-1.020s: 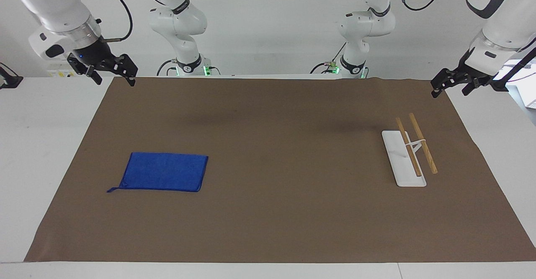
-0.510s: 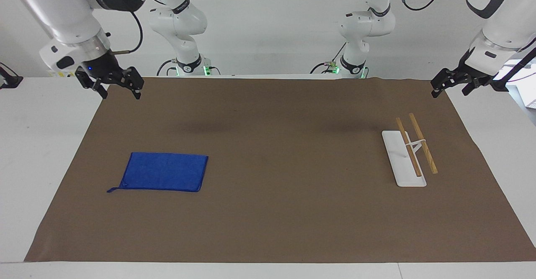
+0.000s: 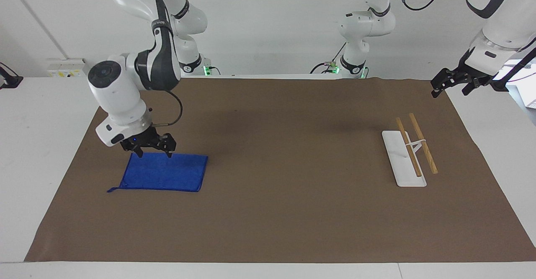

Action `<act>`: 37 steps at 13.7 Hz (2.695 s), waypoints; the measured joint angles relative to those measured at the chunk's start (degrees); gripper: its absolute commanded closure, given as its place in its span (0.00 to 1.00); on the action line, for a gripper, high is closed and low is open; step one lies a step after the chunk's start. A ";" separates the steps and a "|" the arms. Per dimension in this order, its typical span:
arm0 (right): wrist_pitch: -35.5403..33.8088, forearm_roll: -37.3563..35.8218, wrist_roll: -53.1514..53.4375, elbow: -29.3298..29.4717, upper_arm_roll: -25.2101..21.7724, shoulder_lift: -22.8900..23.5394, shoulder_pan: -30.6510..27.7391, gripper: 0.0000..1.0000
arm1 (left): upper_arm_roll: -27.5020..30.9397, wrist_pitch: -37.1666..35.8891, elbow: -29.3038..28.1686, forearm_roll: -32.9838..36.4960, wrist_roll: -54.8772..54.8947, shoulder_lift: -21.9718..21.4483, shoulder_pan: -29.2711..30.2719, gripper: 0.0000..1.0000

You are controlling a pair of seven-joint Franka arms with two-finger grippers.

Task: Right arm passes towel to left arm to hang
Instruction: 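Reach the right gripper down to the blue towel, then close the right gripper on the blue towel's edge, then lift the towel and carry it toward the left gripper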

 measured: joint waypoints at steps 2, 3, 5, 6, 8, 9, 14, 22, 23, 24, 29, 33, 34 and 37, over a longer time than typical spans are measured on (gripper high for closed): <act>3.76 0.00 0.00 -1.76 -0.11 2.47 -0.45 0.00 | 0.00 0.00 0.00 0.00 0.00 0.00 0.00 0.00; 5.02 0.00 0.00 -2.54 -0.19 3.02 -0.48 0.00 | 0.00 0.00 0.00 0.00 0.00 0.00 0.00 0.00; 6.23 0.00 0.00 -3.68 -0.26 3.46 -0.49 0.00 | 0.00 0.00 0.00 0.00 0.00 0.00 0.00 0.00; 6.67 0.00 -0.01 -4.18 -0.26 3.62 -0.47 0.00 | 0.00 0.00 0.00 0.00 0.00 0.00 0.00 0.00; 8.60 0.00 -0.03 -5.32 -0.25 4.11 -0.47 0.02 | 0.00 0.00 -0.02 0.00 0.00 0.00 0.00 0.00; 9.41 0.00 -0.06 -5.84 -0.25 4.36 -0.46 0.03 | 0.00 0.00 -0.02 0.00 0.00 0.00 0.00 0.00; 11.28 0.00 -0.81 -7.62 -0.26 5.06 -0.48 0.37 | 0.00 -0.03 -0.02 0.00 0.00 0.00 -0.01 0.00; 9.54 -0.01 -2.75 -7.14 -0.26 4.23 -0.44 1.00 | -0.24 0.06 -0.02 0.00 0.00 0.00 -0.63 0.00; 7.79 -0.01 -2.77 -6.44 -0.23 4.23 -0.39 1.00 | -0.18 0.12 -0.02 0.00 0.00 0.00 -0.60 0.00; 5.23 -0.01 -2.78 -5.02 -0.15 4.20 -0.31 1.00 | -0.07 0.46 -0.02 0.00 0.00 0.00 -0.55 0.00; -10.97 9.52 -1.66 6.71 3.49 2.96 0.14 1.00 | -0.19 1.79 -0.02 0.00 0.00 0.00 -0.68 0.00; -14.43 27.41 13.59 10.18 7.65 0.65 1.16 1.00 | -0.13 1.69 -0.02 0.00 0.00 0.00 -0.61 0.00; -14.39 30.85 18.72 10.23 8.94 0.46 1.96 1.00 | -0.12 1.62 -0.03 0.00 0.00 0.00 -0.60 0.00; -13.20 42.89 28.55 10.28 10.50 0.42 5.25 1.00 | -0.12 1.42 -0.07 0.00 0.00 0.00 -0.60 0.00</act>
